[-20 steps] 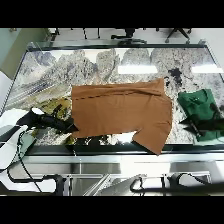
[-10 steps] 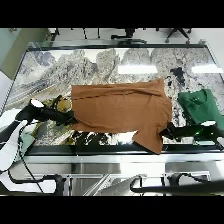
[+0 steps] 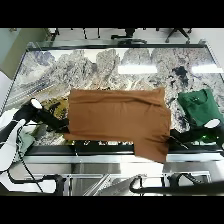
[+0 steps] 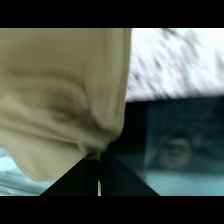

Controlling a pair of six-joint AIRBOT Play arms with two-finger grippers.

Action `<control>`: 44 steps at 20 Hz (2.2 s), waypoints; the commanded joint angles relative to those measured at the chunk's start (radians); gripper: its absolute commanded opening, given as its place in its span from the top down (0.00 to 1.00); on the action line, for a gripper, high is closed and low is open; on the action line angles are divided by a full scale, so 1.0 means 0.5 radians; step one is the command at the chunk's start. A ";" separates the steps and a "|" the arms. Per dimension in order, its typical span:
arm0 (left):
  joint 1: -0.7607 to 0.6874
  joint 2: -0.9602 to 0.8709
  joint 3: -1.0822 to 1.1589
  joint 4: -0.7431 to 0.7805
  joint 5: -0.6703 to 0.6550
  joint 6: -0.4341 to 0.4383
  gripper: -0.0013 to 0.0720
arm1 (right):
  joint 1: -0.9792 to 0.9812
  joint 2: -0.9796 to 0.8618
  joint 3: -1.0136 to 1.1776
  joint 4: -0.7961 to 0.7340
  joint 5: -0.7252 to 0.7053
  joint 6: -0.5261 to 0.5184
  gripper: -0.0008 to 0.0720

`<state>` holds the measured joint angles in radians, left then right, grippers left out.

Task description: Fold the shirts.

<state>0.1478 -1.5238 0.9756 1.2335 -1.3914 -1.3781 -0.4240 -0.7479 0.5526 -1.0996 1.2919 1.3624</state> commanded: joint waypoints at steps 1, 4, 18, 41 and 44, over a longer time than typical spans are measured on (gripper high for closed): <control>0.002 0.002 -0.121 0.135 -0.089 -0.034 0.96 | -0.001 0.337 0.000 -0.161 0.043 0.163 0.96; -0.005 0.002 0.087 0.053 -0.167 -0.020 0.96 | 0.000 0.359 0.215 0.119 -0.198 -0.018 0.96; -0.146 -0.883 1.690 -0.150 -0.208 -0.068 0.96 | 0.349 -1.148 1.231 0.862 -1.049 -0.686 0.96; -0.589 -0.780 1.878 -0.579 -0.034 -0.008 0.96 | 0.240 -1.352 1.369 1.037 -0.347 -0.900 0.96; -0.908 -0.896 1.701 -0.583 0.276 0.002 0.96 | 0.175 -1.227 1.515 1.044 -0.118 -0.821 0.96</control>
<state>-0.1768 -1.9373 1.8935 0.9596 -1.4113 -1.3869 -0.3122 -1.4059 1.2572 -0.6044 1.1282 0.9260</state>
